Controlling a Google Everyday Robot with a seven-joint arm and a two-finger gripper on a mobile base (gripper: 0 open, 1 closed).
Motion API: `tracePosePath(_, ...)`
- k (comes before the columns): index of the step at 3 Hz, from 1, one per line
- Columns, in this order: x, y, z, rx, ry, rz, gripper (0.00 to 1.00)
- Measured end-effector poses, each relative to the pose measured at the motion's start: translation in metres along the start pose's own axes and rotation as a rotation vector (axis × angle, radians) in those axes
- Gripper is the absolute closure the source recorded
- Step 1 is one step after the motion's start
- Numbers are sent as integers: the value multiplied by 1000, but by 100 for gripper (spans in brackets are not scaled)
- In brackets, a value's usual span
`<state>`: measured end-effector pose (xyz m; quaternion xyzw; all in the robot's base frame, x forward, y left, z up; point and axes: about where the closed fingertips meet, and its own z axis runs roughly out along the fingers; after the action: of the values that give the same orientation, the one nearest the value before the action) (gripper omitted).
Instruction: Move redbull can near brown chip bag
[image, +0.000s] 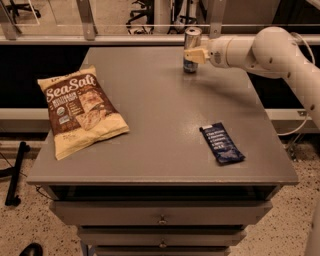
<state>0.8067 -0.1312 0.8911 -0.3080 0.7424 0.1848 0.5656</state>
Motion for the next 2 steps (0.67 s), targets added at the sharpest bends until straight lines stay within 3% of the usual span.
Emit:
tracePosePath(1, -18, 28, -13, -71, -70, 19, 86)
tracePosePath(2, -44, 75, -15, -214, -157, 36, 100)
